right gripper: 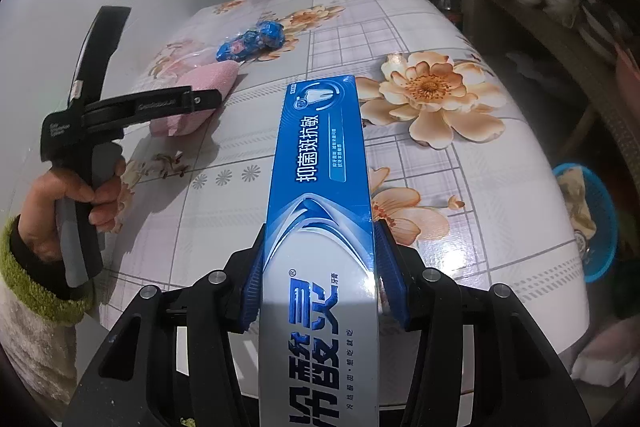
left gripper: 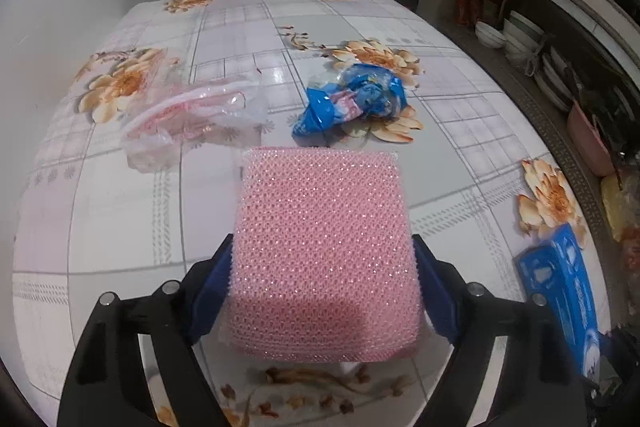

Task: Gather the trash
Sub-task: 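Grasp the pink sponge with the left gripper while the right gripper holds the toothpaste box, then lift the pink sponge and toothpaste box off the table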

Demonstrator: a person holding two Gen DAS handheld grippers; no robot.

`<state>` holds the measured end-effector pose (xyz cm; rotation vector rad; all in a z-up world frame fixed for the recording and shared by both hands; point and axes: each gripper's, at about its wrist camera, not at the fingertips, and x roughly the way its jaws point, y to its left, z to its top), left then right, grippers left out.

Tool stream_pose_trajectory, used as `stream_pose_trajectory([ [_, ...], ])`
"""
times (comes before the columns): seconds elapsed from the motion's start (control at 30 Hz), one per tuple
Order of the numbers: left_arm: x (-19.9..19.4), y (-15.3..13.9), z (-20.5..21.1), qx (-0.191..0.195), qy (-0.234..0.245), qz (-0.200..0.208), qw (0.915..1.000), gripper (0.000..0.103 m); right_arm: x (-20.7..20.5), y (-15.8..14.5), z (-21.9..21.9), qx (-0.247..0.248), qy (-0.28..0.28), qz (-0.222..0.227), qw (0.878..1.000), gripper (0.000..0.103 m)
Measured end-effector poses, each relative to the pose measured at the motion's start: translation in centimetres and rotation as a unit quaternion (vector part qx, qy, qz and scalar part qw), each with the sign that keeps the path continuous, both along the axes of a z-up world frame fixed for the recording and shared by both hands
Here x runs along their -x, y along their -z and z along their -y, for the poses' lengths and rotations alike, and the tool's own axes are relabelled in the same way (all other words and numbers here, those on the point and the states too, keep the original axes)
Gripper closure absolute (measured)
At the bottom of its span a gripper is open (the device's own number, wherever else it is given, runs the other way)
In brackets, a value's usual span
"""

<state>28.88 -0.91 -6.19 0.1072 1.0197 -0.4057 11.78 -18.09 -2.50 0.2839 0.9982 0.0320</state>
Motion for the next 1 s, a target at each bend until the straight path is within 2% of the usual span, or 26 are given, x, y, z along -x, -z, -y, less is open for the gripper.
stream_pose_trajectory([
  [0.2, 4.2, -0.3, -0.6, 0.032, 0.017, -0.025, 0.9990, 0.023, 0.2, -0.1, 0.6, -0.005, 0.012, -0.003, 1.000, 0.056],
  [0.33, 8.4, -0.5, -0.5, 0.033, 0.034, -0.036, 0.9982, 0.021, 0.3, -0.2, 1.2, -0.011, 0.023, -0.003, 1.000, 0.056],
  [0.43, 10.5, -0.5, -0.3, 0.033, 0.047, -0.048, 0.9972, 0.014, 0.2, -0.1, 1.6, -0.022, 0.025, -0.003, 0.999, 0.056],
  [0.67, 11.0, -0.4, -0.5, 0.020, 0.026, -0.032, 0.9990, 0.010, 0.5, -0.5, 1.7, -0.027, 0.025, -0.001, 0.999, 0.041],
  [0.9, 10.3, -0.1, 0.5, -0.020, 0.046, -0.013, 0.9987, 0.010, 0.5, -0.5, 1.7, -0.022, 0.026, 0.001, 0.999, 0.039],
  [1.0, 10.3, 0.1, 0.7, -0.016, 0.051, -0.017, 0.9984, 0.010, 0.5, -0.4, 1.6, -0.018, 0.027, 0.000, 0.999, 0.039],
])
